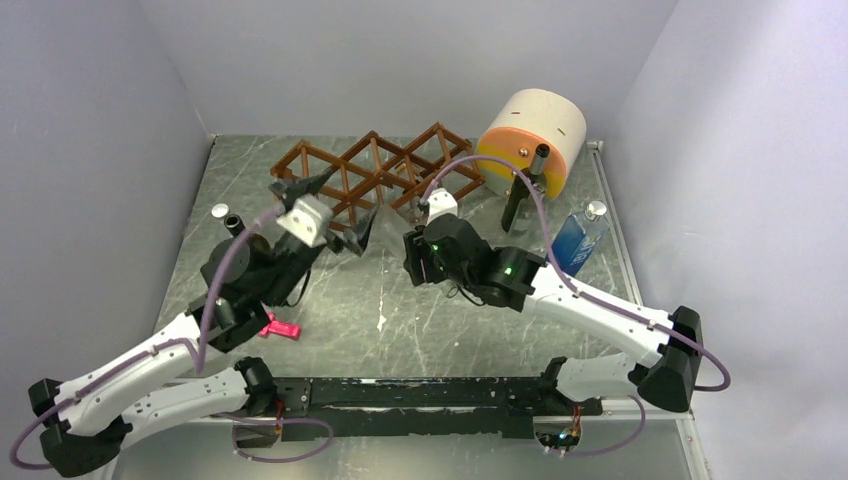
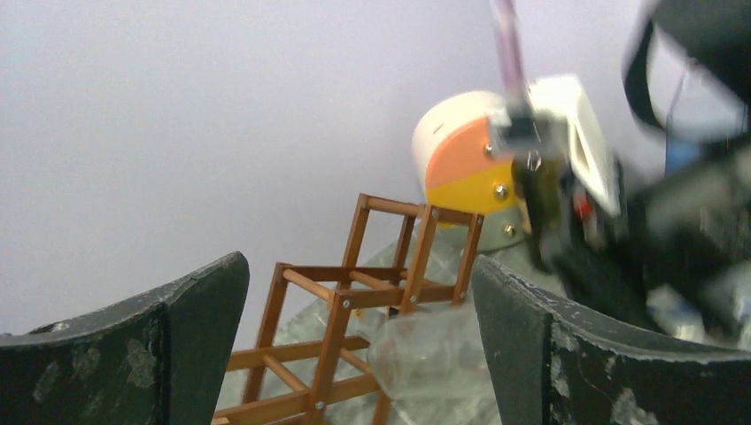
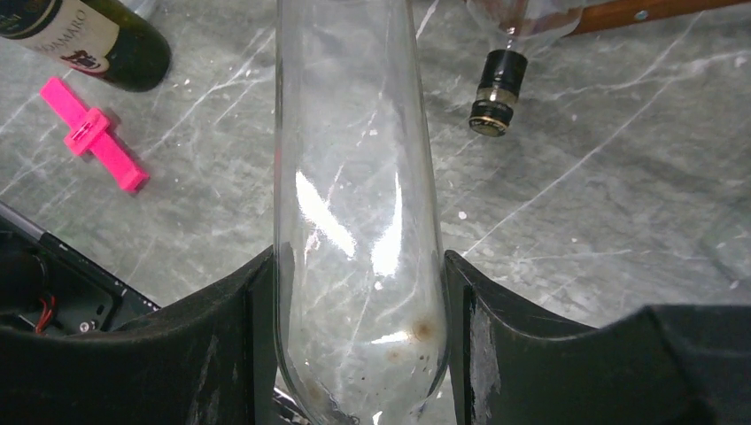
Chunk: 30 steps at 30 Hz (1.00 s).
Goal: Put the wine bottle on the wine rack
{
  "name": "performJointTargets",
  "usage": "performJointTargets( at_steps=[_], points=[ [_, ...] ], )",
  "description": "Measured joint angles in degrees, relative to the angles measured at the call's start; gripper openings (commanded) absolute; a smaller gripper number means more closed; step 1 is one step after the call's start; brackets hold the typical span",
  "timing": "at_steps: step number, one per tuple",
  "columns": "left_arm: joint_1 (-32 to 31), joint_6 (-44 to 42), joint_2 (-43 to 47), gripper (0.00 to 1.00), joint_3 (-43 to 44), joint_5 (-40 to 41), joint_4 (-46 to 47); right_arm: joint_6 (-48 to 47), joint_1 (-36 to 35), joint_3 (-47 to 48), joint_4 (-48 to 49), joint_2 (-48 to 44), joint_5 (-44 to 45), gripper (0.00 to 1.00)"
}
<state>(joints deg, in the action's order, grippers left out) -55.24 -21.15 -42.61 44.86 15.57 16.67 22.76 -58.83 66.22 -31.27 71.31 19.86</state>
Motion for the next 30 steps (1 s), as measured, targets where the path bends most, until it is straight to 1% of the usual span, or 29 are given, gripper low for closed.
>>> performJointTargets(
  at_steps=[2,6,7,9,11,14,19,25,30],
  points=[
    [0.02,5.31,-3.3,0.99,6.05,3.19,-3.3,0.9,0.0,-2.34,2.32,0.24,-0.22,0.0],
    [1.14,14.14,-13.66,0.99,23.39,7.43,-16.15,2.71,-0.02,-4.2,6.58,2.49,-0.52,0.0],
    [1.7,15.37,-16.33,0.97,27.26,7.78,-18.97,2.99,-0.02,-4.39,7.63,3.13,-0.52,0.0],
    [4.17,18.56,-21.92,0.98,34.99,8.72,-26.47,3.61,-0.13,-5.01,10.62,4.59,-0.48,0.0],
    [7.15,21.64,-25.62,0.98,38.99,8.96,-32.37,4.11,-0.28,-5.97,13.97,5.92,-0.26,0.0],
    [11.69,25.46,-27.5,0.98,38.73,7.85,-38.99,5.2,-0.57,-7.74,18.56,8.39,0.04,0.0],
    [16.68,29.24,-25.51,0.98,33.7,4.04,-43.34,6.58,-1.42,-8.85,22.86,12.98,0.96,0.0],
    [18.53,30.23,-20.59,0.97,30.27,2.19,-43.01,7.04,-2.86,-8.96,28.17,17.25,3.3,0.0],
    [18.75,30.47,-16.06,0.97,25.9,2.1,-39.52,8.11,-3.43,-8.17,32.15,21.29,5.6,0.0]
  ],
)
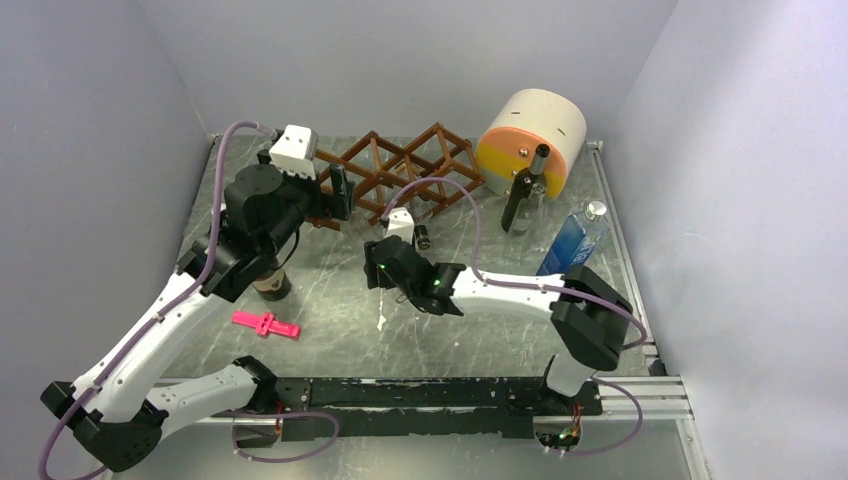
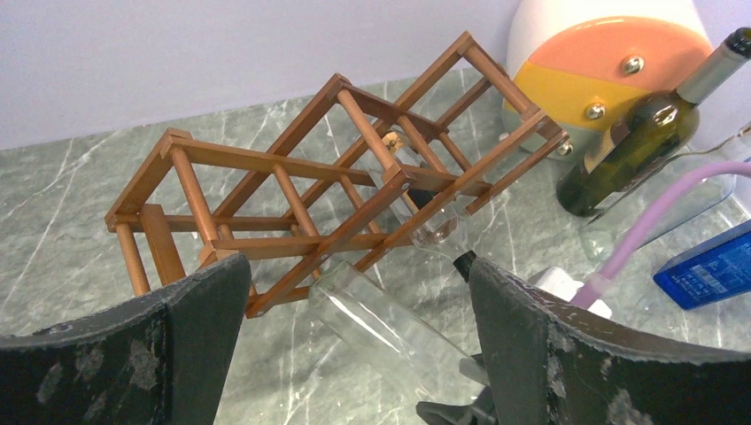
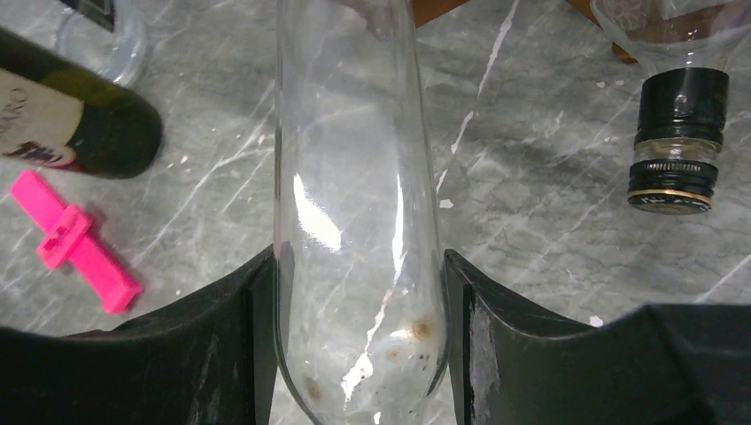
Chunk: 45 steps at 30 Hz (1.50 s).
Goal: Put the wine bottle on the wine rack
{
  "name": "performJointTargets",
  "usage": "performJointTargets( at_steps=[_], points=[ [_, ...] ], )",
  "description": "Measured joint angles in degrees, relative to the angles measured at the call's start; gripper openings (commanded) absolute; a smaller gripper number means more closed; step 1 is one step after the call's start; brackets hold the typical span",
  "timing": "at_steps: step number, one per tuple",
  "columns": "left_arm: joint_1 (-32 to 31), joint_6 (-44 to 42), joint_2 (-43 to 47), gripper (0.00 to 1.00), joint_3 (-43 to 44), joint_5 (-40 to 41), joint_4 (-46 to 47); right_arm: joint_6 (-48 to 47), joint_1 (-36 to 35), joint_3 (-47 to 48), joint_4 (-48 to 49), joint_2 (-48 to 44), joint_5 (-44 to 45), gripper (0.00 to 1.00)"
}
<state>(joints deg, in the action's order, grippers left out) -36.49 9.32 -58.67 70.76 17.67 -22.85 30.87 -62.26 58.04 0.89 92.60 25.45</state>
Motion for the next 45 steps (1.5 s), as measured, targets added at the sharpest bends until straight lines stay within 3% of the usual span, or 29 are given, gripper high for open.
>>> performJointTargets(
  at_steps=[7,14,27,42,45],
  points=[
    [0.11,-0.48,3.56,0.96,-6.71,-1.36,5.11,2.21,0.0,5.14,-0.74,6.95,3.89,0.0],
    [0.39,-0.96,3.61,0.94,-6.88,-2.05,6.75,3.98,-0.02,6.43,2.01,9.35,6.6,0.0],
    [0.46,-1.44,6.25,0.93,-7.13,-3.23,7.87,7.85,0.61,17.05,11.69,23.69,12.96,0.0],
    [0.72,-2.23,5.99,0.89,-7.74,-6.64,8.46,7.85,4.42,20.87,16.68,29.97,11.34,0.0],
    [0.76,-2.43,5.73,0.89,-7.74,-7.43,8.48,7.76,5.2,22.34,17.0,31.08,10.71,0.12]
  ],
)
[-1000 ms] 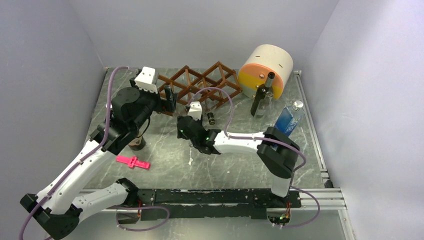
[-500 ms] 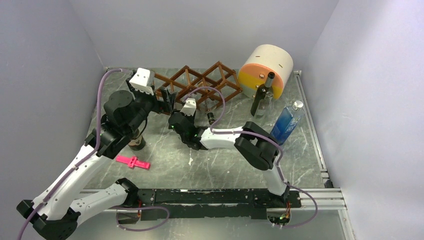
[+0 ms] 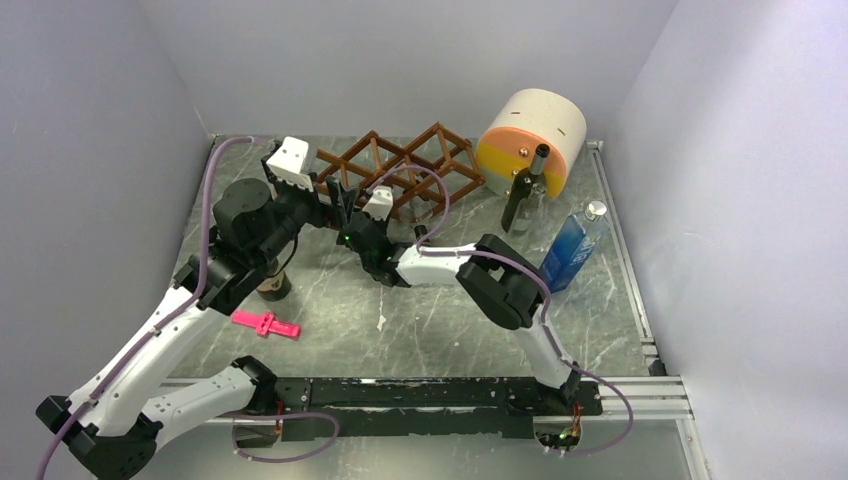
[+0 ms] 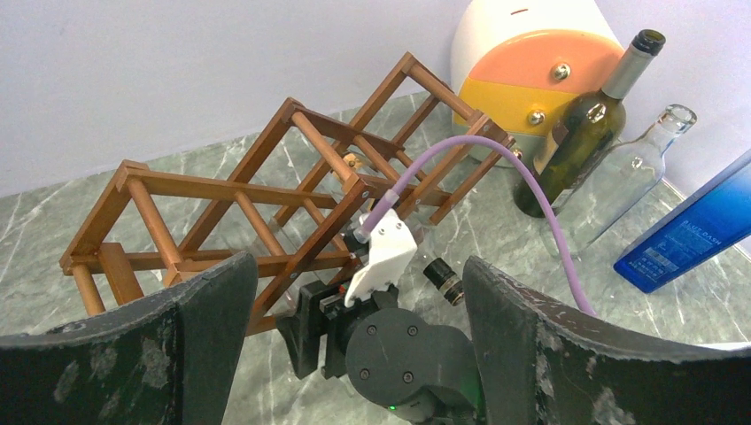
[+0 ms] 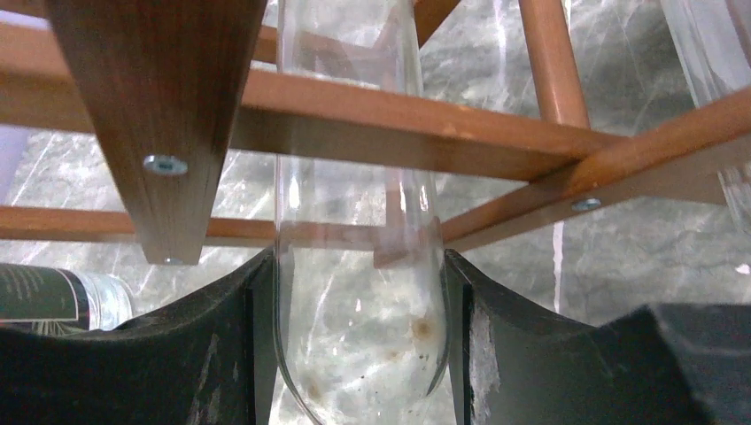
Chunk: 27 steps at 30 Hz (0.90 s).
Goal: Put the wine bottle on the wine rack
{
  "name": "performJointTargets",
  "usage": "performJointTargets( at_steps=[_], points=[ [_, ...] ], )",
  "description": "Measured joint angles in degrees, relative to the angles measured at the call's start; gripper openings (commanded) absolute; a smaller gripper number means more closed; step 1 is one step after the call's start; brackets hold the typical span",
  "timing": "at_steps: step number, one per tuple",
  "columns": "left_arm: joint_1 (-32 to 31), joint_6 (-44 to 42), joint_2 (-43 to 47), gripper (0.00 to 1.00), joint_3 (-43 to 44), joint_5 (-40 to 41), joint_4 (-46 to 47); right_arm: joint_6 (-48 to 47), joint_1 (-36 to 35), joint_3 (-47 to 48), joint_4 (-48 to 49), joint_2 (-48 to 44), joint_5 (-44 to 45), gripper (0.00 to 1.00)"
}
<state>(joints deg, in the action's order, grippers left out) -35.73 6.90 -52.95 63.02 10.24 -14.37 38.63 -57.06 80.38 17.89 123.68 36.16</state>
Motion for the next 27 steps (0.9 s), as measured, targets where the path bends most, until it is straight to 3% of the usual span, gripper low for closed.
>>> performJointTargets(
  at_steps=[4,15,21,27],
  points=[
    [0.07,-0.07,-0.33,0.91,-0.11,-0.46,0.02,-0.02,0.66,1.38,0.31,1.14,-0.94,0.35],
    [1.07,0.09,-1.09,0.98,-0.22,-0.63,-0.02,0.44,0.74,2.75,-0.44,1.9,-1.73,0.78],
    [1.14,0.2,-1.73,0.99,-0.22,-0.61,-0.07,0.55,1.09,1.75,-0.55,1.25,-1.97,0.89],
    [1.14,0.2,-1.77,0.99,-0.22,-0.63,-0.04,0.46,1.62,-2.34,-0.76,-3.28,-3.56,0.9]
  ],
)
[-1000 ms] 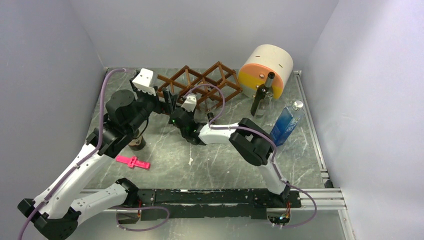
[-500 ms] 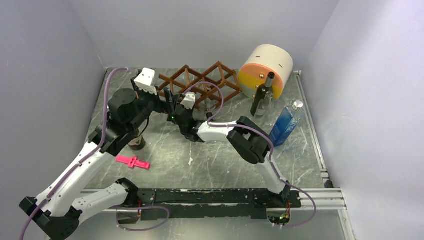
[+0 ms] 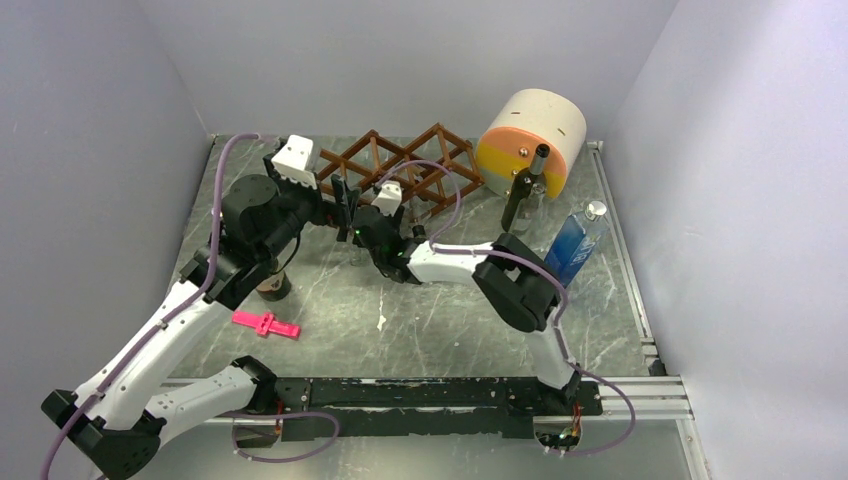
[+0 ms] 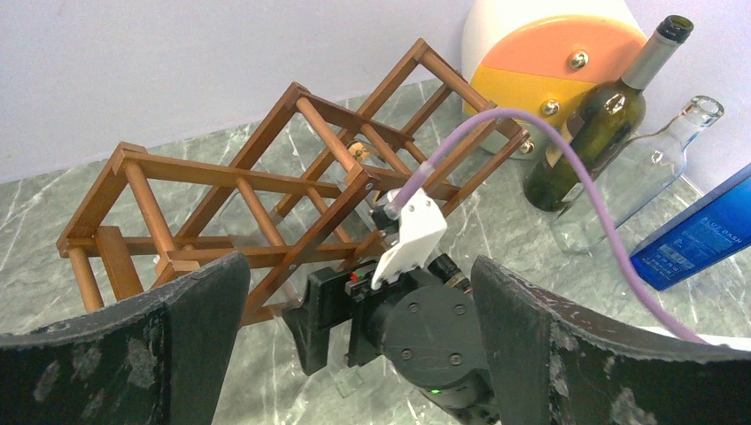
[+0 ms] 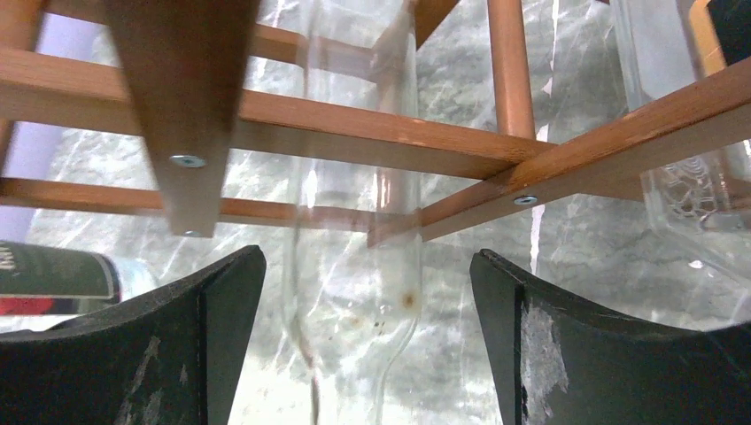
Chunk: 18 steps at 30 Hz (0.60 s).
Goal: Put the wine bottle on the wine rack
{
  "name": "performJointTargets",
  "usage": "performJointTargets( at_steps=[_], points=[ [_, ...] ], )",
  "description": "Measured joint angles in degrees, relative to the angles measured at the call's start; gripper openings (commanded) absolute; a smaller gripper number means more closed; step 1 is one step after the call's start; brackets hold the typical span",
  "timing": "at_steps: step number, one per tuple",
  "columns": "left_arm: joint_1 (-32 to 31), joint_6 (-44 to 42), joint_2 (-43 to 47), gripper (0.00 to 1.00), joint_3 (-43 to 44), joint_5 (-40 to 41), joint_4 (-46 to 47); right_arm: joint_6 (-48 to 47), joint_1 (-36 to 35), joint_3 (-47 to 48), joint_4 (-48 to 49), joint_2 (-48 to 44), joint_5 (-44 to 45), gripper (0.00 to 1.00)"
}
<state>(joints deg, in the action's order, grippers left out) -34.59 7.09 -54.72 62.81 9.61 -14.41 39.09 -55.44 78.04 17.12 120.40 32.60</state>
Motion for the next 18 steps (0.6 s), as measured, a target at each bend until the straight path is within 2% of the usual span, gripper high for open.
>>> performJointTargets(
  at_steps=[9,18],
  points=[
    [0.0,0.02,0.09,0.98,-0.11,0.07,0.09,-0.55,-0.02,-6.01,-1.99,-12.33,-4.48,0.82],
    [0.04,0.0,3.15,0.99,-1.44,4.68,0.74,-2.16,0.2,-10.03,-7.82,-23.19,-4.13,0.81]
  ],
)
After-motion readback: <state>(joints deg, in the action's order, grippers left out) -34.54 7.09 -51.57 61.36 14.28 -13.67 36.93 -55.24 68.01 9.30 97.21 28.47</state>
